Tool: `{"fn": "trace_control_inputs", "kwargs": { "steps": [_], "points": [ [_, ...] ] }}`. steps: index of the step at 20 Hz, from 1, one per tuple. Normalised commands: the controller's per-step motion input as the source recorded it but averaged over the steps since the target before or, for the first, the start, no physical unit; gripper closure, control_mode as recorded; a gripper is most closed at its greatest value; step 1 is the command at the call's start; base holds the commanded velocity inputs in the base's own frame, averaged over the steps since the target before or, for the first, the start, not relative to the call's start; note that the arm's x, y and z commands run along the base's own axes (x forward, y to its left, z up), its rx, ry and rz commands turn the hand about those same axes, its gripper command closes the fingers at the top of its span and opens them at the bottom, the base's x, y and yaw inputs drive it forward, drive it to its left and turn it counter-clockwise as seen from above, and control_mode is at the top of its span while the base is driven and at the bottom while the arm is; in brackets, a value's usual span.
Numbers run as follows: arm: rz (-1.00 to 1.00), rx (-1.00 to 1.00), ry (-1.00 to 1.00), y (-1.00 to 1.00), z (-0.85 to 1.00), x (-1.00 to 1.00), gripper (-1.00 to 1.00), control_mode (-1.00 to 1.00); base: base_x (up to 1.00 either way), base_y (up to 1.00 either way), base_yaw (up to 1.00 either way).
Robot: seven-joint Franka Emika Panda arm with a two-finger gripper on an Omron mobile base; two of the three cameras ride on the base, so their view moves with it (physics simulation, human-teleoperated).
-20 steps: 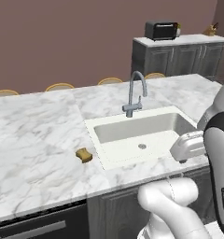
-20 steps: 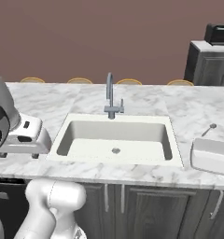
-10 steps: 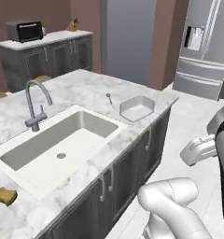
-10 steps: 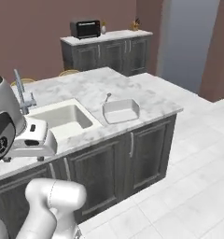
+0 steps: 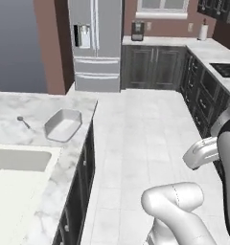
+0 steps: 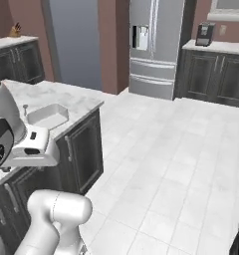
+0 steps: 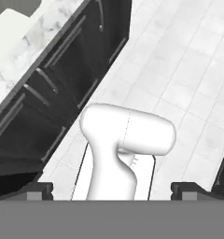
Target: Open the cabinet. Pick the sponge and place it next to the sink. Then close the cabinet.
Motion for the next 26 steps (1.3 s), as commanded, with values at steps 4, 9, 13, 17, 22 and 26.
{"fn": "trace_control_inputs", "kwargs": {
  "steps": [4,9,13,17,22,26],
  "points": [
    [0.0,0.0,0.0,0.0,0.0,0.0,-1.0,1.0,0.49,0.31,-0.73],
    [0.0,0.0,0.0,0.0,0.0,0.0,-1.0,1.0,0.95,0.81,-0.23],
    [0.0,0.0,0.0,0.0,0.0,0.0,-1.0,1.0,1.0,0.35,-0.07],
    [0.0,0.0,0.0,0.0,0.0,0.0,-1.0,1.0,1.0,0.0,-0.21],
    [0.0,0.0,0.0,0.0,0.0,0.0,-1.0,1.0,1.0,-0.17,-0.4],
    [0.0,0.0,0.0,0.0,0.0,0.0,-1.0,1.0,1.0,-0.11,-0.55]
  ]
}}
